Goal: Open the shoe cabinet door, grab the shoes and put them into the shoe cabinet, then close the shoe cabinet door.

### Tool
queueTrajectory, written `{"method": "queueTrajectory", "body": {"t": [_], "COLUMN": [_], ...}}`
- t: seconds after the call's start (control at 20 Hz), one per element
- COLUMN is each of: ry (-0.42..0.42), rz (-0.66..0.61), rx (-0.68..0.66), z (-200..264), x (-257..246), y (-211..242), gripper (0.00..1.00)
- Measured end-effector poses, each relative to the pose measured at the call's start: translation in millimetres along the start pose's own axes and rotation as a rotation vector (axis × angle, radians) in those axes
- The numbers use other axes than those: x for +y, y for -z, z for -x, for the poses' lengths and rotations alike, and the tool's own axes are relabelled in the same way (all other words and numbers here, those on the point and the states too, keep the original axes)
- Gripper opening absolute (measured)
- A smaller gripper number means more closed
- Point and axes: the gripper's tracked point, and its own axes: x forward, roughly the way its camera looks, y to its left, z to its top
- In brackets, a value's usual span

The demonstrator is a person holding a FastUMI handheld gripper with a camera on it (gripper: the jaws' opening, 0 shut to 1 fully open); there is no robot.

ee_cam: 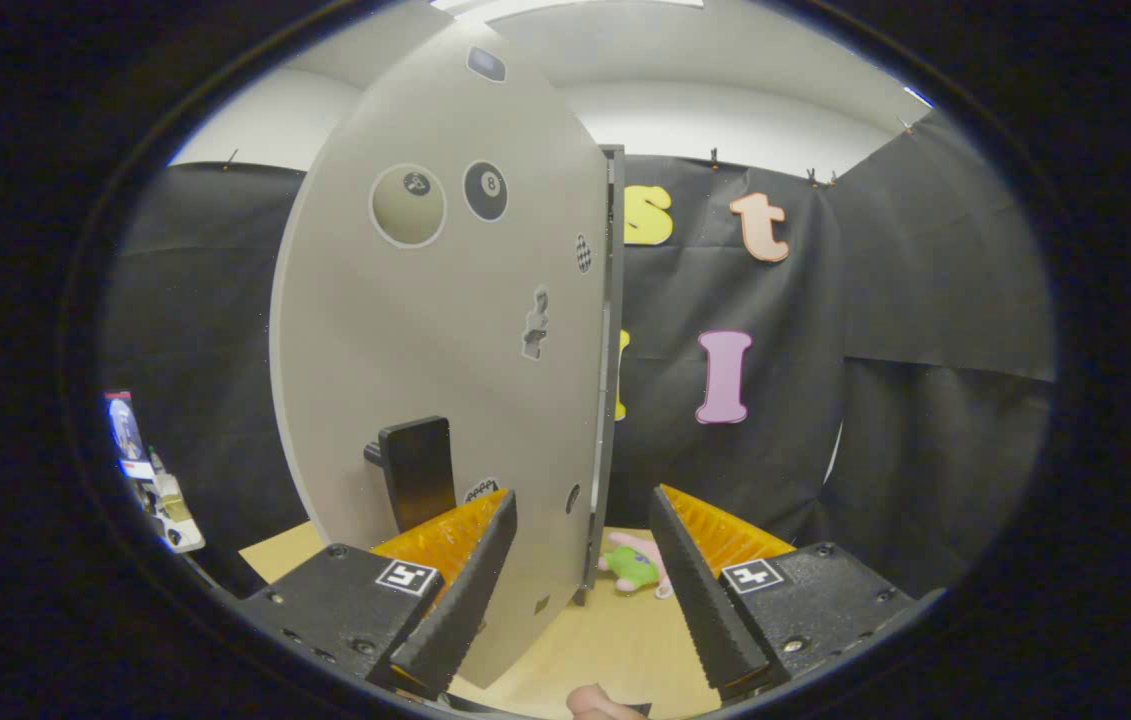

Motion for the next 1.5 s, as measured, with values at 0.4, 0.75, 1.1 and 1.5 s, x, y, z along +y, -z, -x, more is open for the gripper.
{"method": "queueTrajectory", "body": {"t": [0.4,0.75,1.1,1.5], "ry": [0.029,0.016,-0.040,0.008], "rz": [0.019,-0.008,-0.018,-0.023], "rx": [0.005,-0.012,-0.035,-0.065], "z": [-19.8,-39.0,-86.9,-61.4], "x": [36.4,75.4,140.8,168.0], "y": [-5.4,-6.0,-9.2,3.7], "gripper": [0.89,0.89,0.92,0.96]}}
